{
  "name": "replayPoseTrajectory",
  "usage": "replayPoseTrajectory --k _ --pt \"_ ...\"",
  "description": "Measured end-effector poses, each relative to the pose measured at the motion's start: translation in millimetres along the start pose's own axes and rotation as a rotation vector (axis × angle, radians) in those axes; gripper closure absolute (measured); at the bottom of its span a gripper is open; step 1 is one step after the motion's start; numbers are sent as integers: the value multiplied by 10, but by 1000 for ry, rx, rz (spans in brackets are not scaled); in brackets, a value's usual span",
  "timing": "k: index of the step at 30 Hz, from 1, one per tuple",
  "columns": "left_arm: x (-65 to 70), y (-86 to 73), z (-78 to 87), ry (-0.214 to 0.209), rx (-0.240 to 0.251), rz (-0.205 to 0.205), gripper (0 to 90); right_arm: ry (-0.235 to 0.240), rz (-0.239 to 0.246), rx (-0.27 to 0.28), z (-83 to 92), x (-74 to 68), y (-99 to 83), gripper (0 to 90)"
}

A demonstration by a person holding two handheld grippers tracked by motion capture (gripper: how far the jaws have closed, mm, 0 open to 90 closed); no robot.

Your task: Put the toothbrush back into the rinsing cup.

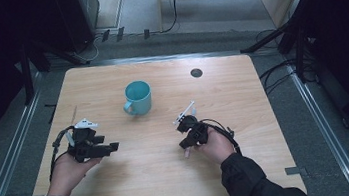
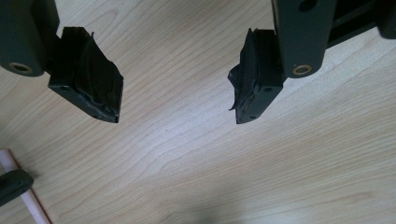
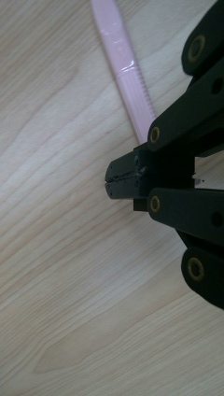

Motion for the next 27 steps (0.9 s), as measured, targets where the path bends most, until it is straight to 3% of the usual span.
replayPoseTrajectory --k 8,12,19,21,25,27 --pt "2 -3 -4 2 -2 -1 330 -12 -6 -9 104 42 -185 900" --pt "7 -4 -7 2 -4 -2 330 -15 -33 -17 155 92 -287 900" --pt "13 -4 -10 2 -4 -1 330 -11 -49 16 210 132 -283 895" --pt "18 -11 -17 3 -9 -1 330 -28 -92 19 245 153 -266 875" --pt "33 -9 -26 3 -8 -7 330 -40 -133 31 300 194 -212 847" --pt "34 -9 -25 3 -8 -7 330 -51 -182 28 356 264 -157 777"
Point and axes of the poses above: each handheld gripper's, and its own axes: z roughly backward along the jaws, y roughly out of its top, x roughly to its right, the point moved 9 cm from there along -z, roughly forward along the jaws, and after that the axes turned 7 degrees about z, right-handed, at the moved point
